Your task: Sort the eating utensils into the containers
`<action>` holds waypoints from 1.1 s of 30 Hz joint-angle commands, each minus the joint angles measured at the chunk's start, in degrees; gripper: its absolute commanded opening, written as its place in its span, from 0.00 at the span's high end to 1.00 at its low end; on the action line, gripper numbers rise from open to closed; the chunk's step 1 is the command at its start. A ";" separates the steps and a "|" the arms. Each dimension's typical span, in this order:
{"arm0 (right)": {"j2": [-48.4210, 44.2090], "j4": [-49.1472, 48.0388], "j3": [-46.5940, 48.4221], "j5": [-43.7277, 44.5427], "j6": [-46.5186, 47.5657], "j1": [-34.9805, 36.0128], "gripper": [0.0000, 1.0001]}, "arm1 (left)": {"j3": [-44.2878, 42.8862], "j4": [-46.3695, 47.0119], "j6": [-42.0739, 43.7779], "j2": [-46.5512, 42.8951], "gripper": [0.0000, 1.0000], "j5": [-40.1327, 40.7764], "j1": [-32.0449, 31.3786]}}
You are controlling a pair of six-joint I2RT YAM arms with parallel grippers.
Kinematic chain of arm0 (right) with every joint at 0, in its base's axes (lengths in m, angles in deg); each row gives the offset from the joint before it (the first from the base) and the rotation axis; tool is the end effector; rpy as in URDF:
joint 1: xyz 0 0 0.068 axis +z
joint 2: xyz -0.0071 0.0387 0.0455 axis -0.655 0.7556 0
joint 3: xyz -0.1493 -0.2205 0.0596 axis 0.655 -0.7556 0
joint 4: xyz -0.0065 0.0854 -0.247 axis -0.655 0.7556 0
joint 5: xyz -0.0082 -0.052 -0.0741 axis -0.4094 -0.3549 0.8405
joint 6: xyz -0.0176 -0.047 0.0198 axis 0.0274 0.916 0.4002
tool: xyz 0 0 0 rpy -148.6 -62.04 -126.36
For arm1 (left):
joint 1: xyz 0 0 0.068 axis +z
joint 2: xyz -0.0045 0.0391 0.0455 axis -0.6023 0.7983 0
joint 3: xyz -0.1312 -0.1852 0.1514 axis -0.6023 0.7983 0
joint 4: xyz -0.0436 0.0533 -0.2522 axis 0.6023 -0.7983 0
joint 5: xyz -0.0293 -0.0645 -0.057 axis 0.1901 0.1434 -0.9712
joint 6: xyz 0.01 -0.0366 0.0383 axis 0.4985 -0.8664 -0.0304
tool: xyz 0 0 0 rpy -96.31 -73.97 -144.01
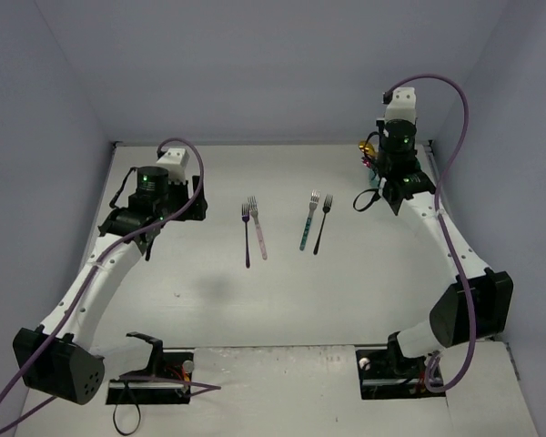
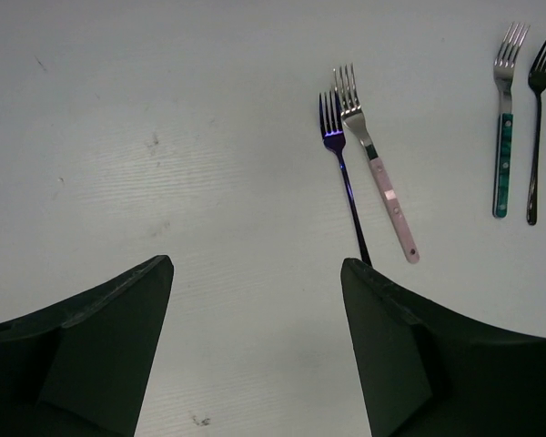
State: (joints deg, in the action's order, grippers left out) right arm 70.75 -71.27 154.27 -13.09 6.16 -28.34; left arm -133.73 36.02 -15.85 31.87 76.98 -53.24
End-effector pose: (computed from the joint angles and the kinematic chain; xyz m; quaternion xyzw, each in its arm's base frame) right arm 0.3422 0.0585 0.4127 0.0376 0.6640 -0.1768 0.7255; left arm 0.2486 -0.0758 0.3535 0.0451 0.8568 -0.1728 0.4837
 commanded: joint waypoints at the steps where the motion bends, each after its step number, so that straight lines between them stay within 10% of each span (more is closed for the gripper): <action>1: 3.16 -12.15 4.67 2.17 6.15 -3.27 1.00 | 2.30 4.31 2.23 -2.47 0.28 -0.69 0.54; 33: 17.93 -25.86 2.12 0.23 15.78 -5.97 1.00 | 3.62 5.78 2.95 -2.36 0.28 -0.57 0.91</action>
State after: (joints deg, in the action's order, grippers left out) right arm 90.20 -91.06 157.51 -12.66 20.73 -34.20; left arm -129.36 38.27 -13.76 30.42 76.15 -52.70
